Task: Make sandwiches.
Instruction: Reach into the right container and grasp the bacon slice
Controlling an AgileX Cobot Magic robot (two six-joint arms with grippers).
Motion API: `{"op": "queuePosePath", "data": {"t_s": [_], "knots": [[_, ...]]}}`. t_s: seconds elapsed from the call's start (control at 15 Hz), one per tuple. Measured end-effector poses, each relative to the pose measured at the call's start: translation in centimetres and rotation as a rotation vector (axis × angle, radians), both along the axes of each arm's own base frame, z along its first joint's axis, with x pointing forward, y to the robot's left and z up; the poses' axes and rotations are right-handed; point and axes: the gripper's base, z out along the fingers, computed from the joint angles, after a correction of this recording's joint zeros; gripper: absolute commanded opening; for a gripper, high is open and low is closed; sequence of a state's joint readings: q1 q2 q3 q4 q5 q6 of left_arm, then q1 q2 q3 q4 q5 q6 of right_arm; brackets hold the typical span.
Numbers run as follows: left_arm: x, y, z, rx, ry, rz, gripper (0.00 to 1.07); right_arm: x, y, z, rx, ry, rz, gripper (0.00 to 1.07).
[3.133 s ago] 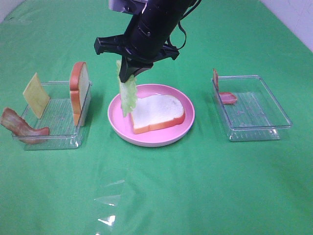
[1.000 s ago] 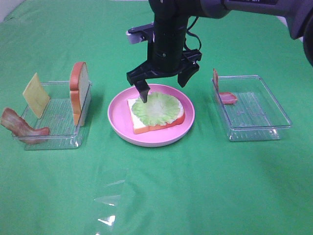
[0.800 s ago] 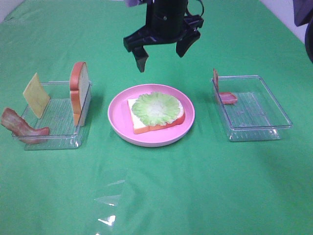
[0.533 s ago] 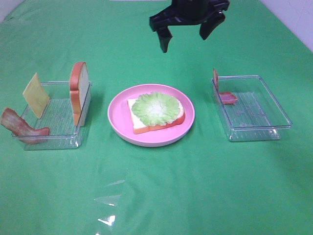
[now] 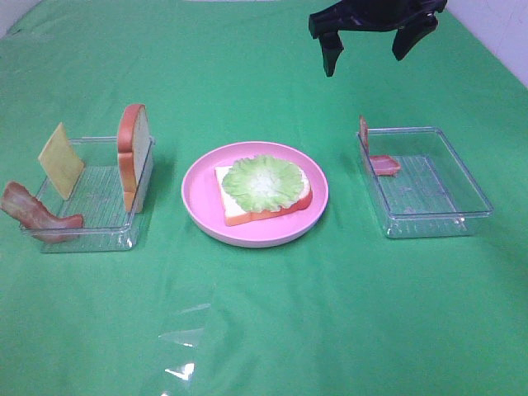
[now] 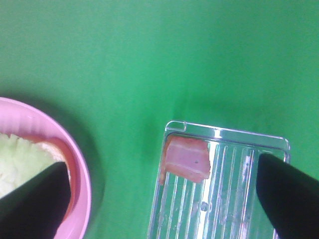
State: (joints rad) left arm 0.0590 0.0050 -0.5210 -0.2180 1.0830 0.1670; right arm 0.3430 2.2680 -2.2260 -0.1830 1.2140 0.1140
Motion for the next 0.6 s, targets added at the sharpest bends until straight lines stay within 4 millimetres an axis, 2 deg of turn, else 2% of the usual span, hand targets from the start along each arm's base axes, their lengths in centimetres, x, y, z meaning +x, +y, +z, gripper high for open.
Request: {"op": "queuePosePath", "data": {"t_s": [0.27,0.6], "knots": [[0.0,0.0,0.0,0.0,0.0,0.0,1.0,-0.1,-0.3,-1.7,-0.026,0.055,-0.009,0.97],[0.0,0.0,0.0,0.0,0.0,0.0,1.0,0.9,0.0,-7.3,-0.066,0.16,-0.015,0.97]]}}
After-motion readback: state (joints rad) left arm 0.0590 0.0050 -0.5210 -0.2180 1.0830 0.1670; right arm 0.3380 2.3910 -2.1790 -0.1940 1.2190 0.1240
